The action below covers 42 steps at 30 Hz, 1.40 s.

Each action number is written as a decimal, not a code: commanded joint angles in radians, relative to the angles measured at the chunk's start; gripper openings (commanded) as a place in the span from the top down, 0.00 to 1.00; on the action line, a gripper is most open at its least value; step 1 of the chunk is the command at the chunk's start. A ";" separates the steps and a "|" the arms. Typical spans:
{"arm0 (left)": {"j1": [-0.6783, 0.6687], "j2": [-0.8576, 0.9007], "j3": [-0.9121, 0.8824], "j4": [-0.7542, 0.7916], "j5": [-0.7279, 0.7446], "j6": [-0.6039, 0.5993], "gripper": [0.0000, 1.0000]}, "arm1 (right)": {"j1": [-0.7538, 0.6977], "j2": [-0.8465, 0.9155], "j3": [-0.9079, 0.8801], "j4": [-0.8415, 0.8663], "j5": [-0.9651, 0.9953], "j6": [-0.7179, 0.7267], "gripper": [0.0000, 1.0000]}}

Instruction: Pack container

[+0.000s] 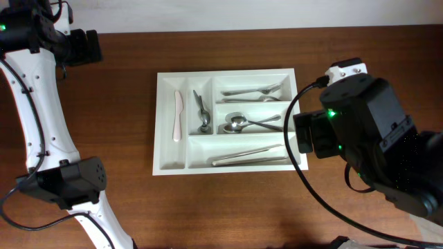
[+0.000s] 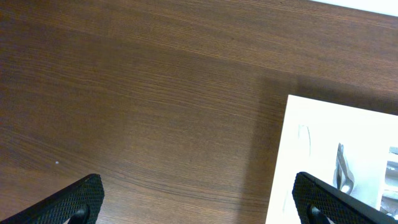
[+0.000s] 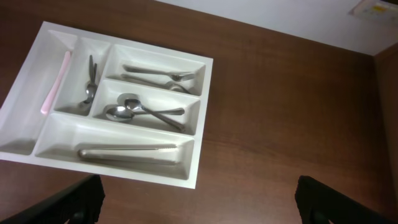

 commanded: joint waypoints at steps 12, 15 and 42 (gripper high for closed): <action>0.004 -0.013 0.006 0.000 0.003 -0.006 0.01 | -0.032 -0.091 -0.005 0.012 0.039 0.008 0.01; 0.004 -0.013 0.006 0.000 0.003 -0.006 0.01 | -0.135 -0.196 -0.039 0.113 -0.061 0.009 0.01; 0.004 -0.013 0.006 0.000 0.003 -0.006 0.01 | -0.500 -1.292 -1.986 1.537 -0.254 0.005 0.01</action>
